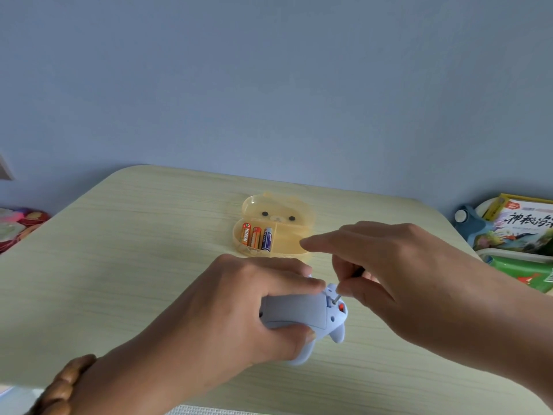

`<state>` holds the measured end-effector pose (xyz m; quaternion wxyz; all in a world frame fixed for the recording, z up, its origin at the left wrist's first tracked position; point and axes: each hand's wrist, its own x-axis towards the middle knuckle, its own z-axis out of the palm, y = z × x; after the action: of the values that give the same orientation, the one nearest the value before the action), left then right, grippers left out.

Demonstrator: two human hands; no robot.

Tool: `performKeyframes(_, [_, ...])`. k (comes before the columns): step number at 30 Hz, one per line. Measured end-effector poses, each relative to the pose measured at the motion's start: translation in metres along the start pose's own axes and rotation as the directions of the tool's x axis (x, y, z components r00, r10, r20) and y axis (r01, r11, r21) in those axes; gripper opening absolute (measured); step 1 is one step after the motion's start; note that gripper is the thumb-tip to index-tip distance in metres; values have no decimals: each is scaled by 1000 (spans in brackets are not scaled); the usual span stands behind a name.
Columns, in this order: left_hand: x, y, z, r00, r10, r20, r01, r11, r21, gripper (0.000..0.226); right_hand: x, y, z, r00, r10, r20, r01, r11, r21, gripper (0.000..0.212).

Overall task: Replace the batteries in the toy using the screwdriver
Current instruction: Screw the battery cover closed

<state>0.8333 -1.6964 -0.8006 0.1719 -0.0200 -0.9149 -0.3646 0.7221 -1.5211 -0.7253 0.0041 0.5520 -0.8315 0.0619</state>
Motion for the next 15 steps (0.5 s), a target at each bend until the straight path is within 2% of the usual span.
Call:
performKeyframes(2, [0,0,0,1000,5,-1,-5,1000,6,59,0,-1,0,1000,-15,-5,15,1000,5,59])
performKeyframes(6, [0,0,0,1000,-1,-5,1,1000,-3,55,-1,-2,2,999,16,-28,-16,1000,8,43])
performKeyframes(10, [1,1,0,1000,-1,-3,1,1000,0,56,-2,1,2,999,28,-28,-27,999,29,38])
performKeyframes(15, [1,0,2,1000,0,-2,0,1000,9,58,-4,5,5,999,-51,16,52,998,-37,60])
